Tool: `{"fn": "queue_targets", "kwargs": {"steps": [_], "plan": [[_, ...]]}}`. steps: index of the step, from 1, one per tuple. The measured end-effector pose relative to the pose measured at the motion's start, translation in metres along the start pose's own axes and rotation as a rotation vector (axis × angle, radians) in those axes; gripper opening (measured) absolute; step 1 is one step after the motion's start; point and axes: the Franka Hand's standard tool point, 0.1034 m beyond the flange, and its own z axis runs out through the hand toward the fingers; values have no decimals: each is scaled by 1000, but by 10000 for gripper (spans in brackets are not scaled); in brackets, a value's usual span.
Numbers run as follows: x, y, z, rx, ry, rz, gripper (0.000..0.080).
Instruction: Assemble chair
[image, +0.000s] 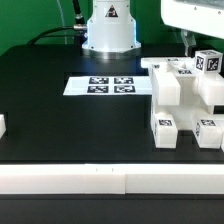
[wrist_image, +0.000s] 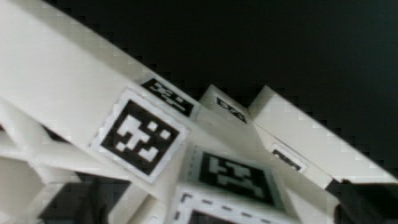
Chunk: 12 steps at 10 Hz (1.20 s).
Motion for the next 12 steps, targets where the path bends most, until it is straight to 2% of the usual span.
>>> {"fn": "queue_targets", "kwargs": {"steps": [4,10,12], "plan": [[-1,1,0,-27,27,-421,649],[1,1,0,-34,24,-856,649],[1,1,1,-40,32,-900,649]]}}
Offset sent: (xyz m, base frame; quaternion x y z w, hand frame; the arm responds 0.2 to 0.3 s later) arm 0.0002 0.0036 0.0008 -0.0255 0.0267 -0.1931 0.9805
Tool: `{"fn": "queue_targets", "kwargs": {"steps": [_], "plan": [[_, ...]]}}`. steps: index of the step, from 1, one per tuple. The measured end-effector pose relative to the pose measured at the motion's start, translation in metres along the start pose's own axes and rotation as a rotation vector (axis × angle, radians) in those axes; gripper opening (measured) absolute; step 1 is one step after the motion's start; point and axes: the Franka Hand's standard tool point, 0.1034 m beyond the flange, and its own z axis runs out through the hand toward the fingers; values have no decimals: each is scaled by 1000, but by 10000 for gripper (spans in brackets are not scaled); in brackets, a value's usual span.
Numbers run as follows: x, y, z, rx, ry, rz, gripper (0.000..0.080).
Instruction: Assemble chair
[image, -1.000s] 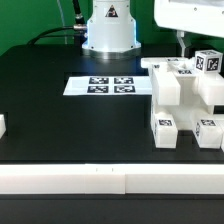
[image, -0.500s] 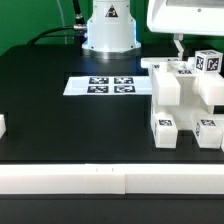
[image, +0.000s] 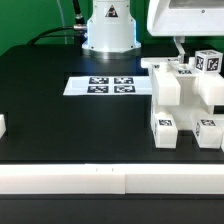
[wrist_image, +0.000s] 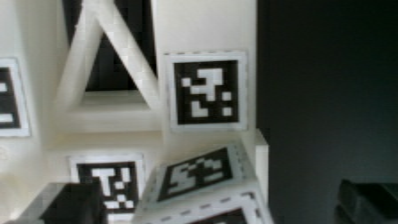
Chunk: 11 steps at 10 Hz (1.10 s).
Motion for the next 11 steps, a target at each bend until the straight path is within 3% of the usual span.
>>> {"fn": "queue_targets", "kwargs": {"steps": [2,3,4,7,11], "plan": [[0,0,0,0,0,2,371],[0,1,0,0,0,2,371],[0,1,0,0,0,8,284],[0,1,0,1,-1,58,284],[0,0,0,4,-2,387,285]]}}
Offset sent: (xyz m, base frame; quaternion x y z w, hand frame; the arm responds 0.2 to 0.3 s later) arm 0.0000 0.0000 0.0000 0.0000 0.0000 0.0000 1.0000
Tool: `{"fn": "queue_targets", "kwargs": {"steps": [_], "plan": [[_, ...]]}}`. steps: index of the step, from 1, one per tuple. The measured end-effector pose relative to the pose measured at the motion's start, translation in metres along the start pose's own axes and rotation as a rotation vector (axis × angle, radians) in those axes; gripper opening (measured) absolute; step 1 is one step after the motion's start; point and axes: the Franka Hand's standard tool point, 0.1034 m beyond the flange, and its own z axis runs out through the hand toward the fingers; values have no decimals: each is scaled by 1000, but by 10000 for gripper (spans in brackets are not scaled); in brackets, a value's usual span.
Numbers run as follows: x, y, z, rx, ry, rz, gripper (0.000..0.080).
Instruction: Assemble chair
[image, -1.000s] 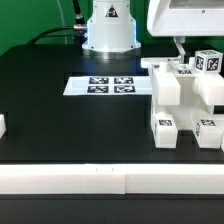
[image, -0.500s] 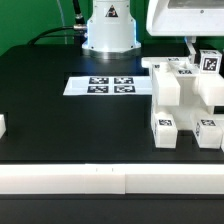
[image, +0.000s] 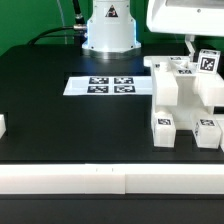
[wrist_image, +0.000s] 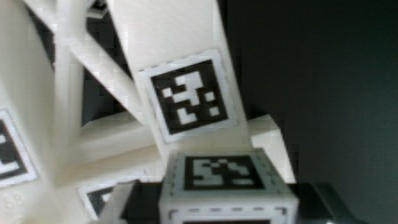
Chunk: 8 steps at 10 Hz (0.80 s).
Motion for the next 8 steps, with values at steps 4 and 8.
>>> {"fn": "queue_targets", "kwargs": {"steps": [4,8], "plan": [[-1,-2,0,7,-5,227,285],[-2,-3,0,13,-13,423,391]]}}
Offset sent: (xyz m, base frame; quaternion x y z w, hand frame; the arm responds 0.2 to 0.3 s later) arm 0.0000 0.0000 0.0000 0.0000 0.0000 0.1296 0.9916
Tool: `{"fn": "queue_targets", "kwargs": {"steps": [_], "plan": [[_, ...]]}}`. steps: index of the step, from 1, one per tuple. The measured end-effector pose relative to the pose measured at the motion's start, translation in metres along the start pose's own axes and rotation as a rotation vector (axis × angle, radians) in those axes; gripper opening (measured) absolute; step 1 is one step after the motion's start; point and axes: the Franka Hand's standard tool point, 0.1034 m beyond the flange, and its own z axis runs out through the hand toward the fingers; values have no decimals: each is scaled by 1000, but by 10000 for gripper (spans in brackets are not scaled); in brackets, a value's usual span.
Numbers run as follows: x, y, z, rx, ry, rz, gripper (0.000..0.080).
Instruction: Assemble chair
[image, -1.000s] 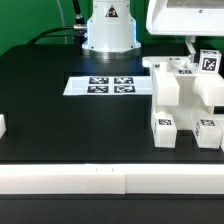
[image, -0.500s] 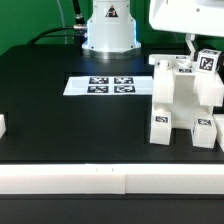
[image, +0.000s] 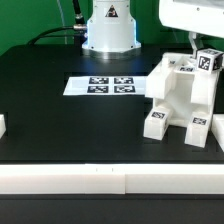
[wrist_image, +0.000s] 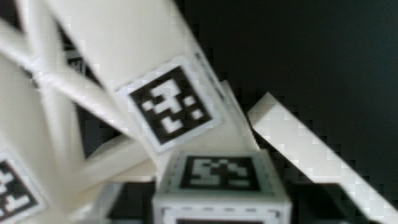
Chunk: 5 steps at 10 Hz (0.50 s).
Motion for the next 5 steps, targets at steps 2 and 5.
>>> {"fn": "queue_targets", "kwargs": {"steps": [2,5], "plan": [[0,0,0,0,0,-6,525],[0,0,0,0,1,-139,645]]}}
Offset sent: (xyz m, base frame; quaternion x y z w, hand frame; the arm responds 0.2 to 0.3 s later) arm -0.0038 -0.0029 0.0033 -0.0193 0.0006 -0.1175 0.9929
